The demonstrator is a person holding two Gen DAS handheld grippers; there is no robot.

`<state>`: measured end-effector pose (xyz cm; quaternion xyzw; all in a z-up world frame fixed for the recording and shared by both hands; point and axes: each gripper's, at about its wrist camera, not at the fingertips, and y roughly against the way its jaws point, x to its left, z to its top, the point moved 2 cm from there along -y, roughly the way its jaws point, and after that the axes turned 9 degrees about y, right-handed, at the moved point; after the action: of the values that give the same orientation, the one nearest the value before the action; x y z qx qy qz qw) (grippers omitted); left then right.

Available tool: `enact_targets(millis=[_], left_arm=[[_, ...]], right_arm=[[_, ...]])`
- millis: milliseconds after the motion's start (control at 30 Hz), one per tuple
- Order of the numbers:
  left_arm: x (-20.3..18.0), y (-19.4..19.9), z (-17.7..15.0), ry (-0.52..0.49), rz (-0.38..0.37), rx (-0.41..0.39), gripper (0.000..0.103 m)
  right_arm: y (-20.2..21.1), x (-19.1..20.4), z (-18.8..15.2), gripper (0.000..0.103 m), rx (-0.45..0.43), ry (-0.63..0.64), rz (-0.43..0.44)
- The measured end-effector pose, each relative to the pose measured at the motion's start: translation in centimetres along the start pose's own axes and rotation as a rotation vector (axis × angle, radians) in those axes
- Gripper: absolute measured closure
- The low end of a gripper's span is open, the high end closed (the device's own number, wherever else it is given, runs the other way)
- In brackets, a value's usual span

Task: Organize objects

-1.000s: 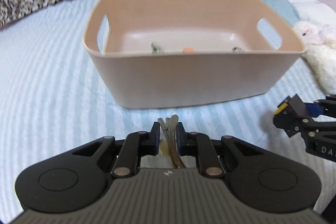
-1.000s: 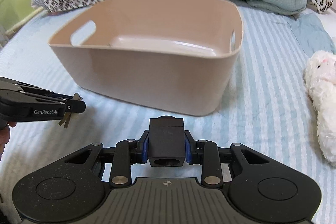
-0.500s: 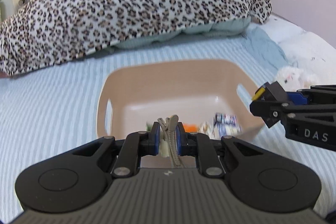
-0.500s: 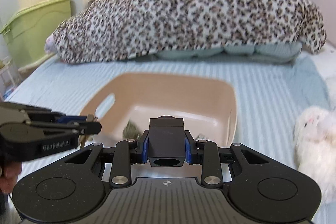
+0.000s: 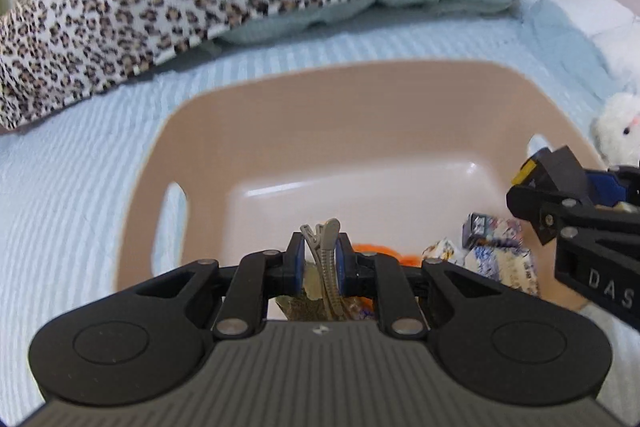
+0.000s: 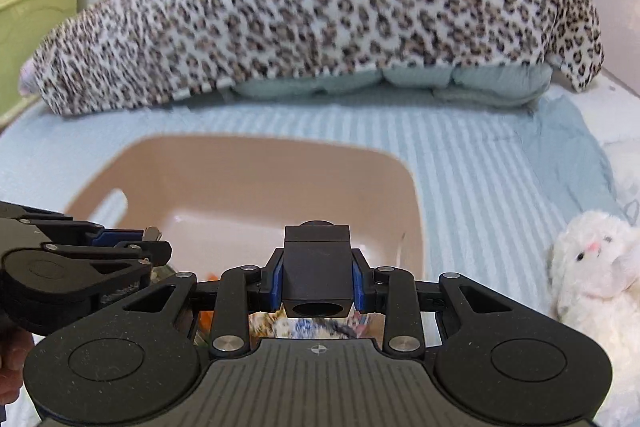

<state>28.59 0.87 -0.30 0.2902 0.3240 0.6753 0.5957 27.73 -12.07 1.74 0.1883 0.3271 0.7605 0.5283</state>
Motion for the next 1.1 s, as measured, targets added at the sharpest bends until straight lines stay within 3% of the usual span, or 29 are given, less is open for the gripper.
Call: enact_targets(millis=[100, 133, 200, 267, 533, 800, 1100], left_arm=[[0.3, -0.6, -0.4, 0.019, -0.014, 0.022, 0.083], [0.3, -0.5, -0.5, 0.016, -0.016, 0.021, 0.079], [0.5, 0.1, -0.6, 0.005, -0.007, 0.006, 0.049], [0.7, 1.0, -0.6, 0.005, -0.001, -0.011, 0.031], [2.8, 6.1, -1.8, 0.055, -0.013, -0.007, 0.023], [4.7, 11.1, -5.0, 0.054, -0.002, -0.034, 0.020], [4.6, 14.1, -9.8, 0.059, 0.014, -0.037, 0.019]], right_arm=[[-0.9, 0.2, -1.1, 0.074, 0.036, -0.016, 0.014], [-1.0, 0.2, -1.4, 0.065, 0.046, -0.019, 0.016], [-0.9, 0.1, -1.4, 0.062, 0.051, -0.013, 0.017], [-0.5, 0.2, -1.4, 0.047, 0.053, 0.007, 0.014], [4.1, 1.1, -1.8, 0.026, 0.037, 0.046, 0.003], [8.8, 2.8, -4.9, 0.025, 0.055, 0.044, 0.022], [12.3, 3.9, -8.9, 0.024, 0.096, 0.037, 0.061]])
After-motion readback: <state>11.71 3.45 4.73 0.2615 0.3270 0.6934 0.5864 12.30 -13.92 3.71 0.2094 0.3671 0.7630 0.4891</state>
